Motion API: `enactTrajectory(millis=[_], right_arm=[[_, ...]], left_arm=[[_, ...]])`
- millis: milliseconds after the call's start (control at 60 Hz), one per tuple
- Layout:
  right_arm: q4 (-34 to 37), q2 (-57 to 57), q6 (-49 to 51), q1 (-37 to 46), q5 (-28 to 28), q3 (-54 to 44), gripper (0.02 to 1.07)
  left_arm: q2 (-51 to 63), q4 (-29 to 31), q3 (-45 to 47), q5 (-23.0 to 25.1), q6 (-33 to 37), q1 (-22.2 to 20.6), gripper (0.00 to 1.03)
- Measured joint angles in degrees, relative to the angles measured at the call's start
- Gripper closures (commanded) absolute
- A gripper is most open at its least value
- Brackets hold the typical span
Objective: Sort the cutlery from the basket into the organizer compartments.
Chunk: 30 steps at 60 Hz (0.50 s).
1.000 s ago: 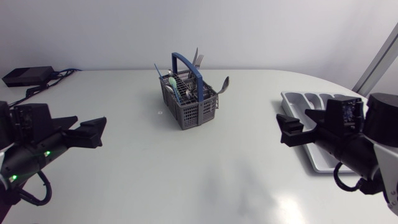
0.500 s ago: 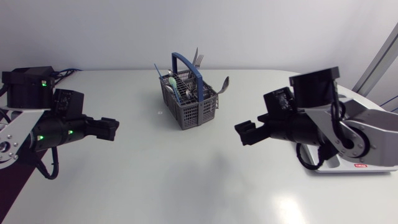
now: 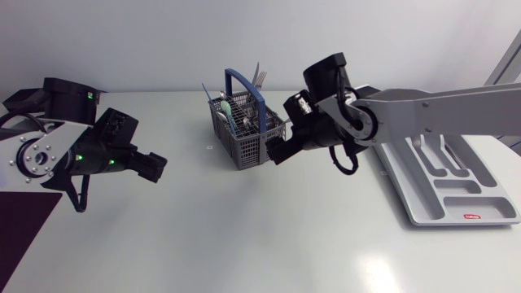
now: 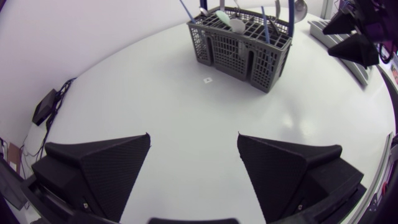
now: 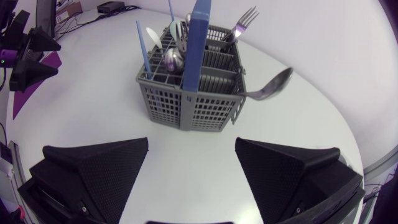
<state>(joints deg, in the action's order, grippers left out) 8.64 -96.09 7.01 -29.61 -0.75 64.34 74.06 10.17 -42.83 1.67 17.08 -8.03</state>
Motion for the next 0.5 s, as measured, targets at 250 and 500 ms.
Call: enactTrajectory(millis=[250, 500], right_arm=[[-0.44, -9.57, 1.18, -0.33, -0.15, 13.7, 0.25], [-1.27, -14.84, 1.18, -0.72, -0.5, 18.99, 0.83]], left_arm=[[3.17, -2.51, -2.29, 6.54, 1.4, 1.99, 0.1], [3.63, -4.24, -2.62, 8.92, 1.4, 3.17, 0.1]])
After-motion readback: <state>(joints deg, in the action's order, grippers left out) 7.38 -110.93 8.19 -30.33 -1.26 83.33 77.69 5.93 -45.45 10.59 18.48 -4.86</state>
